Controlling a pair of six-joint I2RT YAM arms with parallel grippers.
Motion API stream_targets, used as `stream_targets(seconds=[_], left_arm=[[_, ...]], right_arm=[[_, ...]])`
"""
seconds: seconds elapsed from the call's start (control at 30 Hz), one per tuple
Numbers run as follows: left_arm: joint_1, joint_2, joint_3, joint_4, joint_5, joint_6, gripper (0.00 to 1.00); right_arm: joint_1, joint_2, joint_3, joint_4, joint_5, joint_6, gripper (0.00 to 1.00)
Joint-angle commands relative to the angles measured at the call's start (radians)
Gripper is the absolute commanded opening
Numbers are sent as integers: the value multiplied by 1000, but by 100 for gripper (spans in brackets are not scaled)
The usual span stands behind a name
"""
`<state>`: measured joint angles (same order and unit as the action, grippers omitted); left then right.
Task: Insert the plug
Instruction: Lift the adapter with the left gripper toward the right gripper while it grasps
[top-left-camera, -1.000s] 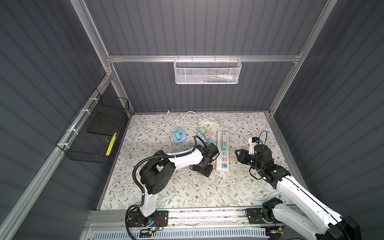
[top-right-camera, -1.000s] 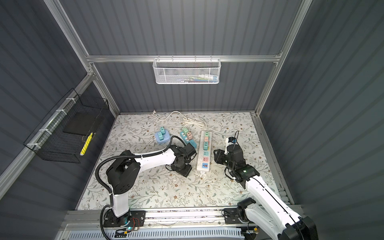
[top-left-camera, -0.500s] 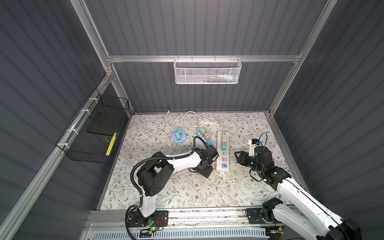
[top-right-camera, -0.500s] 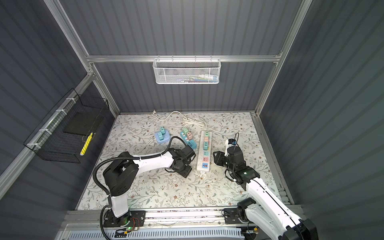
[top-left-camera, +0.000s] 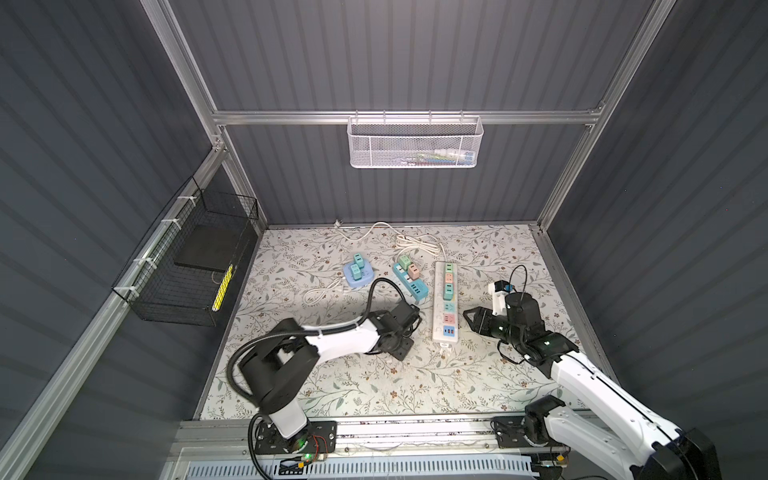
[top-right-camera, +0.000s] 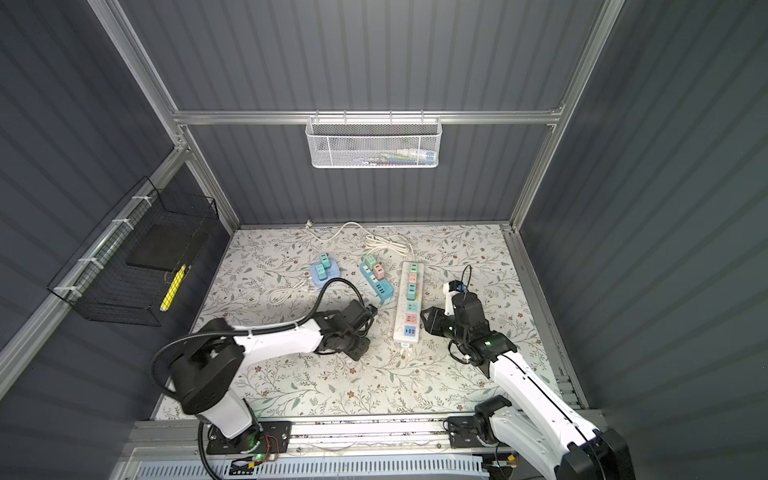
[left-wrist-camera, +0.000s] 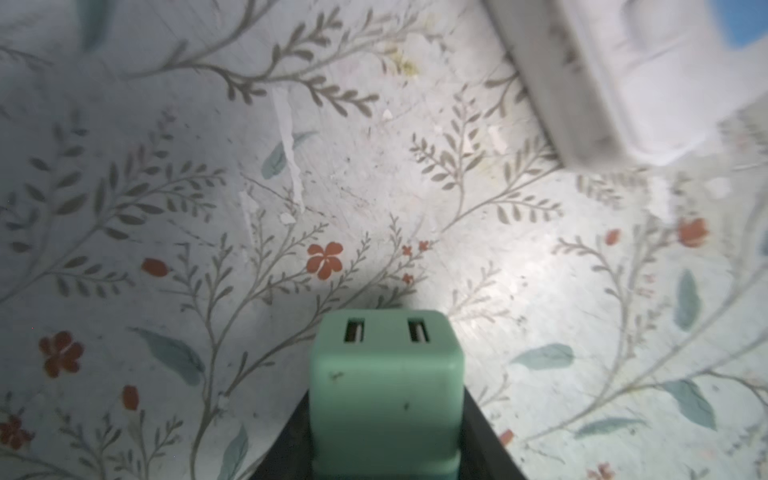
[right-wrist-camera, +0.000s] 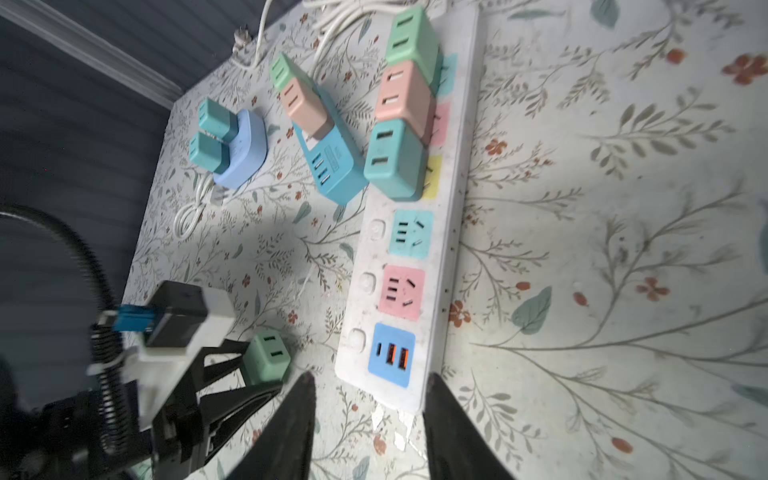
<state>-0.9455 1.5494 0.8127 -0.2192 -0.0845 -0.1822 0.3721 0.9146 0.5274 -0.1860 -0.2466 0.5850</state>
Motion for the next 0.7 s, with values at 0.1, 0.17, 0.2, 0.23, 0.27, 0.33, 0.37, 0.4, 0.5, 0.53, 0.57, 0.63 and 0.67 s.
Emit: stream_targets(seconds=[0.1,0.17,0.2,0.23,0.27,0.33,0.37,0.4,0.5,0.53,0.57,0.63,0.67], left_arm=[[-32,-174,-155,500,28,140,27],[-32,-160,-94,421,45,156,27],[-33,-159,-83,411,60,166,26],[-36,-166,-87,417,67,168,26],[-37,-174,-96,431,85,176,26],[-38,-188,-96,426,97,191,26],[-39,-191,-93,418,109,202,26],[-43,-195,-90,409,114,209,26],[-50,-206,-84,396,119,217,26],[-53,-209,-83,394,114,220,26],[-53,-213,-83,393,114,220,26],[-56,-219,-83,394,113,216,26],[-57,-222,-84,397,112,215,26]], right_arm=[[33,-17,51,11,-213,-49,43],[57,5,71,17,-247,-60,49],[73,14,73,33,-258,-64,51],[84,24,79,48,-277,-67,52],[97,38,88,61,-299,-71,54],[122,76,126,42,-317,-99,56],[137,99,147,27,-317,-116,56],[147,118,160,19,-316,-126,57],[163,165,180,36,-337,-124,57],[168,177,184,47,-347,-121,57],[175,192,191,54,-346,-116,57],[193,233,207,55,-329,-116,56],[201,251,217,51,-326,-120,56]])
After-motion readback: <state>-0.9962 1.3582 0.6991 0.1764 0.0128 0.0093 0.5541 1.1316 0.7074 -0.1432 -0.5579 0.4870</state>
